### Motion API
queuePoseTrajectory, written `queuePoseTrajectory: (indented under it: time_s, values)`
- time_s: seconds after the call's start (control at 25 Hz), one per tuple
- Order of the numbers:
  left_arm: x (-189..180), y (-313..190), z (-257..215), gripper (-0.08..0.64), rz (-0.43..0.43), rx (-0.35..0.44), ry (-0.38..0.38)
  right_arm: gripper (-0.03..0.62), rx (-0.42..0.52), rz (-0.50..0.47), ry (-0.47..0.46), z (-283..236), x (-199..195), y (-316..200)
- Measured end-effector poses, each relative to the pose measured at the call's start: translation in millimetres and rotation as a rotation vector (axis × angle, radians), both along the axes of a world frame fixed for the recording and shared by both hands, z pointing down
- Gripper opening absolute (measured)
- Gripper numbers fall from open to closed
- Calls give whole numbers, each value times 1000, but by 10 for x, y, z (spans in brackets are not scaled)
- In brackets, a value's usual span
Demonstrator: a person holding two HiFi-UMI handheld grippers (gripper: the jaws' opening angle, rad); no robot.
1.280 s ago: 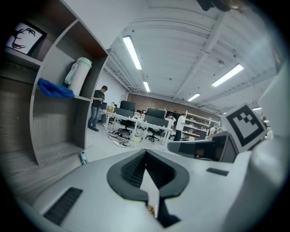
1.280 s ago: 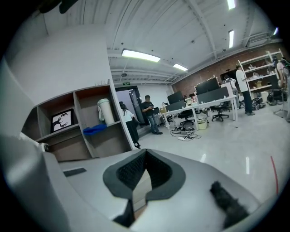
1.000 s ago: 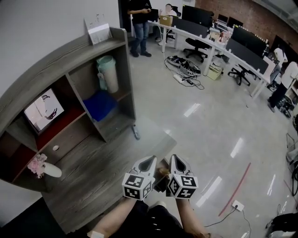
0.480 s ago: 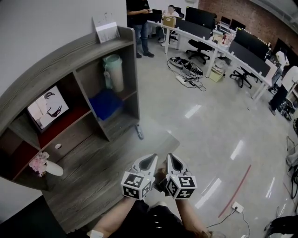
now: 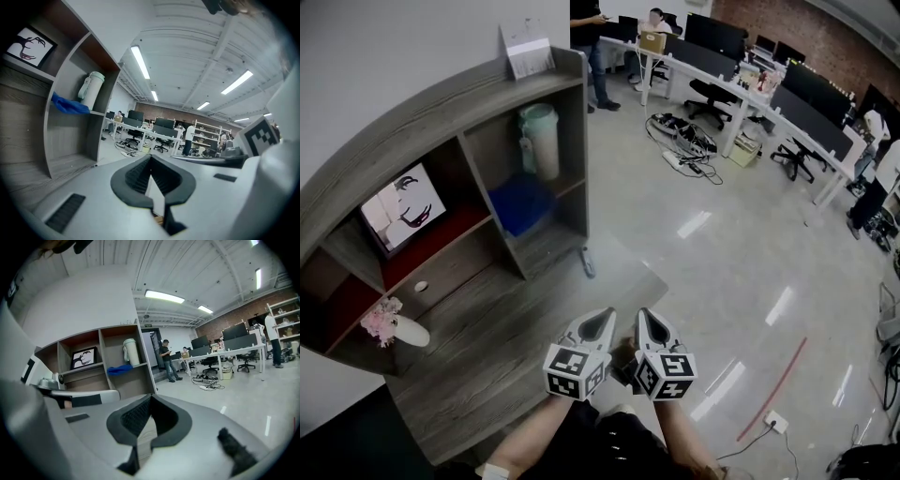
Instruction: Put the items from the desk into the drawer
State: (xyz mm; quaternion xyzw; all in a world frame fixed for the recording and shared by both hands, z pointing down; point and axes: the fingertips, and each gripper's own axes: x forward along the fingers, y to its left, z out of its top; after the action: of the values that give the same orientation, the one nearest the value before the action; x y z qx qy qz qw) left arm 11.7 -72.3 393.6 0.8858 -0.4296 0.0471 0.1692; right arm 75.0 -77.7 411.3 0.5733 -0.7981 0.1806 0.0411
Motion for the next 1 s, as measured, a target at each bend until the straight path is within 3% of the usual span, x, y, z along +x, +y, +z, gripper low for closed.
queuePoseTrajectory:
  time_s: [0.52, 1.0]
  values:
    - [-307, -105, 84, 9, -75, -10, -8, 11, -27, -44, -8, 42, -177, -183]
    - [-764, -341, 316, 9, -182, -51, -5, 11, -91, -177, 12, 327, -680, -497]
